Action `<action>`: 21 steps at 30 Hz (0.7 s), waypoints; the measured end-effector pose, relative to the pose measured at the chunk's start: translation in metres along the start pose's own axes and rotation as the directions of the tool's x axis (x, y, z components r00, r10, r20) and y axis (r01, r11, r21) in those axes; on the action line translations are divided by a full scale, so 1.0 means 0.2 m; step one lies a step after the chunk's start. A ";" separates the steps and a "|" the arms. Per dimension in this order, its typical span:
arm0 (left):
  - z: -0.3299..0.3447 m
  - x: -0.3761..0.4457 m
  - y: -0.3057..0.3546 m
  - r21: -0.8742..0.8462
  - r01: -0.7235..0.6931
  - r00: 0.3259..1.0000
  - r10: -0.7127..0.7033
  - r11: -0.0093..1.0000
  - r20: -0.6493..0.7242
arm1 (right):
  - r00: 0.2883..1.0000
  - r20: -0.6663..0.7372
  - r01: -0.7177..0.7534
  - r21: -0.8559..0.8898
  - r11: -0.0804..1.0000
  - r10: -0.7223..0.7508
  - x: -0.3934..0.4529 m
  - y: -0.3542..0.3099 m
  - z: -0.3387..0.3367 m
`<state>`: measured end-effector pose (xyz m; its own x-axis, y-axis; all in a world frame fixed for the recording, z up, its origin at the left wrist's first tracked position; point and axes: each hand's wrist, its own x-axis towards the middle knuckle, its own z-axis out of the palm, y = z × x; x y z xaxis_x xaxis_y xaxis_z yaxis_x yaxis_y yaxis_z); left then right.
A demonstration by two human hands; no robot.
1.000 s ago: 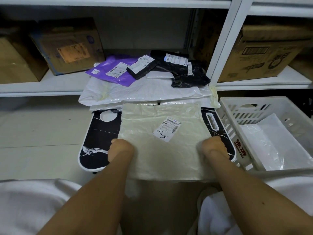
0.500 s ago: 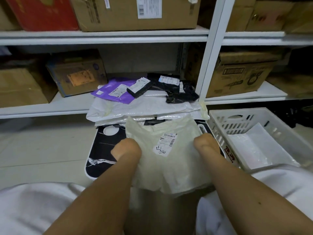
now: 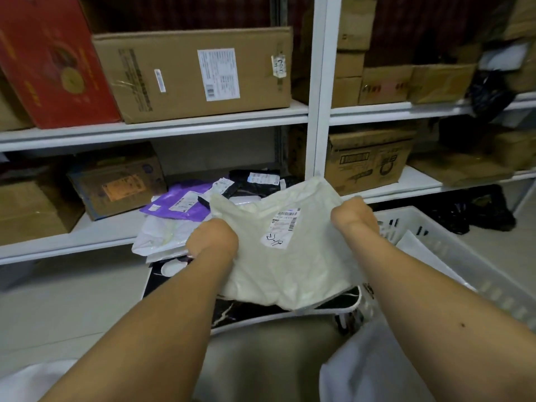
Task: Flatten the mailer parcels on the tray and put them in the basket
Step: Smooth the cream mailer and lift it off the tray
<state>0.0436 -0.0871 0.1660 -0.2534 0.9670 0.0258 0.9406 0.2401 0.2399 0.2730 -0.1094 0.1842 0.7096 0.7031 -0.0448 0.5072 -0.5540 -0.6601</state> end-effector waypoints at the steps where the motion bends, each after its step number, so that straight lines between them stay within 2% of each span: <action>1: -0.02 0.00 0.07 -0.012 -0.018 1.000 0.018 1.000 -0.001 | 1.000 -0.029 -0.010 0.023 1.000 0.011 0.04 0.01 -0.05; 4: -0.05 0.00 0.26 -0.074 -0.060 0.998 0.060 0.995 0.005 | 0.992 -0.121 -0.019 0.055 0.998 0.025 0.15 0.05 -0.18; 7: -0.03 0.00 0.48 -0.125 -0.136 0.989 0.141 0.983 0.031 | 0.979 -0.204 -0.004 -0.003 1.000 0.004 0.29 0.15 -0.29; 13: 0.13 -0.08 0.85 -0.256 -0.273 0.943 0.311 0.927 0.121 | 0.963 -0.263 -0.100 -0.131 0.986 0.063 0.58 0.45 -0.45; 18: 0.37 -0.14 1.17 -0.337 -0.337 0.872 0.426 0.879 0.239 | 0.933 -0.335 -0.199 -0.186 0.962 0.128 0.80 0.72 -0.52; 19: 0.40 -0.16 1.21 -0.364 -0.372 0.845 0.474 0.854 0.248 | 0.933 -0.344 -0.193 -0.216 0.957 0.110 0.84 0.76 -0.53; 21: 0.48 -0.19 1.31 -0.401 -0.462 0.748 0.590 0.791 0.303 | 0.935 -0.350 -0.172 -0.321 0.931 0.052 0.91 0.86 -0.55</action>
<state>0.3215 -0.0528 0.1348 0.4342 0.8910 -0.1329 0.7708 -0.2911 0.5667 0.5426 -0.1263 0.1443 0.8610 0.4734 0.1860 0.5078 -0.7798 -0.3661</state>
